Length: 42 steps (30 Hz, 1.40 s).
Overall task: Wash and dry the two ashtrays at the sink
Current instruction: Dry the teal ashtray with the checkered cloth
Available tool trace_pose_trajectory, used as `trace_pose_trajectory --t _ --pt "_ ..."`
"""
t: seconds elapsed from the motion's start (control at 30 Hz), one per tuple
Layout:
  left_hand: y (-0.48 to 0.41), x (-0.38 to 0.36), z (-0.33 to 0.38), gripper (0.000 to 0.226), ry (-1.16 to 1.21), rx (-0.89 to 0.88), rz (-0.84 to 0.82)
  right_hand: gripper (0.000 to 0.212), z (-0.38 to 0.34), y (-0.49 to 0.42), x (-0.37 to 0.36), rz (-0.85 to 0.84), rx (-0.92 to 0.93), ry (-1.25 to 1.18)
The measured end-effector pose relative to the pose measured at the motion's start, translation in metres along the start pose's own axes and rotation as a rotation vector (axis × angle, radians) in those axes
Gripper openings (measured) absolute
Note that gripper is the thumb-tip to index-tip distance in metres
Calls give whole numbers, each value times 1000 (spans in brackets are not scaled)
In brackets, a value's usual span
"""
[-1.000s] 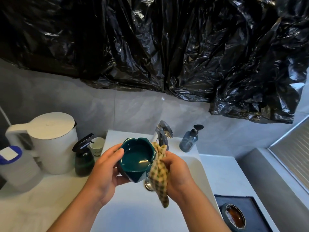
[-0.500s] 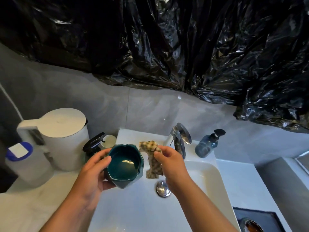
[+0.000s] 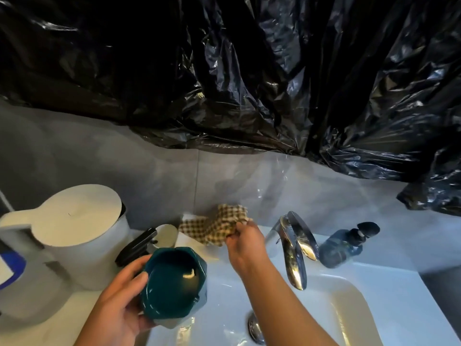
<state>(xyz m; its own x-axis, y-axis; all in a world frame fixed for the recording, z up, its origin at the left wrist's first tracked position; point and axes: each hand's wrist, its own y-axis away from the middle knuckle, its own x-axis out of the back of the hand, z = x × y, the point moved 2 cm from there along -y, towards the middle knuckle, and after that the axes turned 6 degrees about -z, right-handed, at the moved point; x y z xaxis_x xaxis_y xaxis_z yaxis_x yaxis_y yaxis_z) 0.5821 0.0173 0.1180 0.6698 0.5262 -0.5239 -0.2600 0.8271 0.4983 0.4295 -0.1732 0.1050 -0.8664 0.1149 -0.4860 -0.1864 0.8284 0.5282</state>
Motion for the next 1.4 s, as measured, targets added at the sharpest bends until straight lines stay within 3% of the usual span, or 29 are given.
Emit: trace_pose_trajectory --t 0.17,0.3,0.5,0.6,0.67,0.73,0.87,1.07,1.13,1.27,1.4 --pt "-14 1 -5 28 29 57 20 33 6 -5 19 48 51 275" --pt "-18 -7 -10 28 26 50 4 29 1 -2 21 116 120 703" --pt "-12 -18 -10 32 6 41 -8 68 16 9 31 133 434 1422" --pt "-11 -17 -10 28 -11 34 -4 47 27 7 37 38 657 1750" --pt "-9 -16 -10 28 -23 29 0 33 34 2 42 -60 597 1894" --pt "-7 -15 -11 28 -34 26 1 32 37 -1 47 -116 504 1956" --pt "-1 -16 -13 29 -51 6 -3 35 29 23 47 -156 465 1791" --pt "17 -25 -16 26 -140 -49 3 40 26 117 40 -288 -85 885" --pt "26 -29 -19 26 -178 -70 0 42 22 146 43 -298 -116 809" --pt "51 -41 -28 26 -230 -75 -46 49 15 183 55 -314 -8 813" --pt "80 -58 -42 21 -291 -71 -109 28 7 212 76 -232 22 791"
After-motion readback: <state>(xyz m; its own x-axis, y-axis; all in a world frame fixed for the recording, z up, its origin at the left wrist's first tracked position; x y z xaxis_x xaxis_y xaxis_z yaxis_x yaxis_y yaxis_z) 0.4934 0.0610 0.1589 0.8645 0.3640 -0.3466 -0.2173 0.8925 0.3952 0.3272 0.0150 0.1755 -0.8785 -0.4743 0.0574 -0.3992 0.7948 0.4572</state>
